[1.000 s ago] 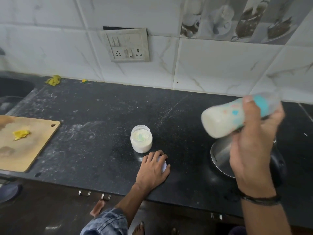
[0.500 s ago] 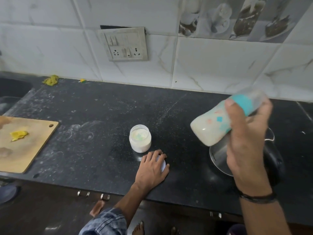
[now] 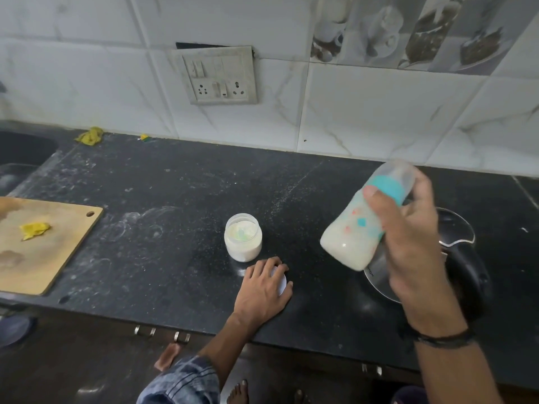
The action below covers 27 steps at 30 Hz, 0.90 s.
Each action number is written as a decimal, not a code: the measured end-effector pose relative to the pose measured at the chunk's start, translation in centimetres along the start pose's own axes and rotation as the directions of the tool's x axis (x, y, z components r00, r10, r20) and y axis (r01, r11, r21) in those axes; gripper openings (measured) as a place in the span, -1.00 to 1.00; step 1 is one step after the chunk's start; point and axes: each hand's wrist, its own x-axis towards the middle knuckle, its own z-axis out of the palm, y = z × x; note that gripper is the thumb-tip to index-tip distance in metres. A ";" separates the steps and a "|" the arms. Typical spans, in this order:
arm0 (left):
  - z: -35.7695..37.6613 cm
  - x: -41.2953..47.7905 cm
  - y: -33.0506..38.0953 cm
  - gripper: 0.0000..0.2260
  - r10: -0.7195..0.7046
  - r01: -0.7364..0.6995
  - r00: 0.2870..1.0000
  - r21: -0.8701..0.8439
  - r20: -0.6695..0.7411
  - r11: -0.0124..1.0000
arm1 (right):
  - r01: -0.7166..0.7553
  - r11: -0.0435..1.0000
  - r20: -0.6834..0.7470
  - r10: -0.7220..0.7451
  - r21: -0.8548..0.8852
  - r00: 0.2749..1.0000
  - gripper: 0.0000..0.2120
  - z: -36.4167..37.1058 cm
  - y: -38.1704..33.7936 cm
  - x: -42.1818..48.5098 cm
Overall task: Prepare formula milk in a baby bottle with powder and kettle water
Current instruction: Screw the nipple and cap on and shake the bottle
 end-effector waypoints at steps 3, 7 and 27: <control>-0.1 0.1 0.2 -0.64 -0.002 0.002 1.000 0.001 0.002 1.000 | 0.060 0.993 -0.119 -0.048 0.100 0.992 -0.44 0.0 -0.1 -0.3; -0.3 0.0 0.2 -0.63 -0.002 0.002 1.000 0.005 0.018 1.000 | 0.030 0.993 -0.096 -0.019 0.112 0.995 -0.44 0.1 0.0 0.1; 1.4 0.0 -0.5 -0.67 0.014 -0.014 0.999 -0.003 -0.050 1.000 | 0.041 0.999 -0.010 -0.041 0.025 0.999 -0.46 -0.1 0.7 -0.3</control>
